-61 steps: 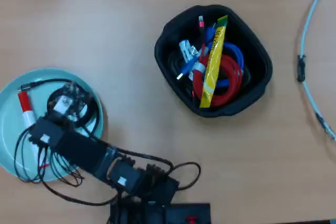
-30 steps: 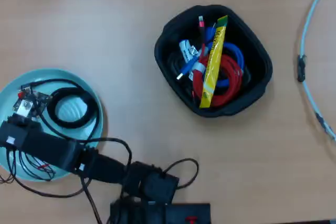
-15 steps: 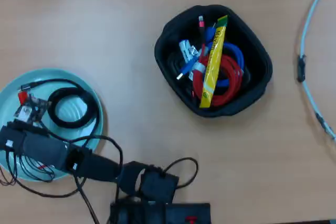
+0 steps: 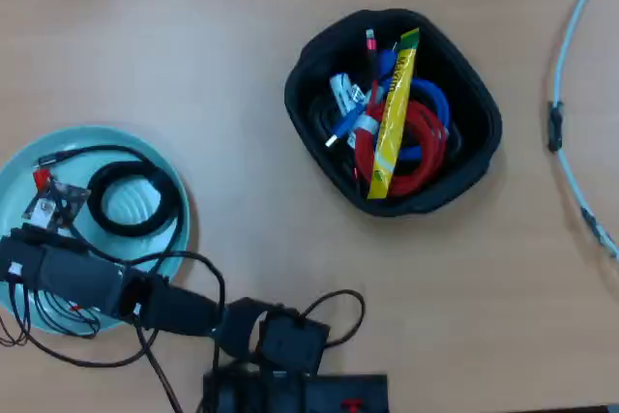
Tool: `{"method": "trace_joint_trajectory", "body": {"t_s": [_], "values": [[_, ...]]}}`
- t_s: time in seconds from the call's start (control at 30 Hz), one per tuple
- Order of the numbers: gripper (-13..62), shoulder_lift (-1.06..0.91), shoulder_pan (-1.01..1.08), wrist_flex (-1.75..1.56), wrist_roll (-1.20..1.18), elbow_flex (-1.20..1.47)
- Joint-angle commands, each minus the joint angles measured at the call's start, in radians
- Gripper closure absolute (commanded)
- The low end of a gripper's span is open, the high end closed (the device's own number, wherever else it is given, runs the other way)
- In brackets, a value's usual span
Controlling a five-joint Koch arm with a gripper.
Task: Pick up the red pen and put it in the black bowl
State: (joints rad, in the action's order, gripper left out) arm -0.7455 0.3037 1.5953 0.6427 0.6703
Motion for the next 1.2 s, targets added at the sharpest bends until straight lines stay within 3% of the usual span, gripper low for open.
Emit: {"method": "trace_joint_trajectory", "body": {"t_s": [0.0,0.17,0.27,0.8,1.17], "values": [[31.4,-0.006,-0.012,0.002,-0.008,-0.077],[58.8,-0.006,-0.04,0.002,-0.012,-0.087],[55.1,-0.006,-0.04,0.009,-0.012,-0.087],[55.5,-0.02,-0.04,0.014,-0.071,-0.095],[55.5,-0.261,-0.008,0.135,-0.092,-0.091]]}}
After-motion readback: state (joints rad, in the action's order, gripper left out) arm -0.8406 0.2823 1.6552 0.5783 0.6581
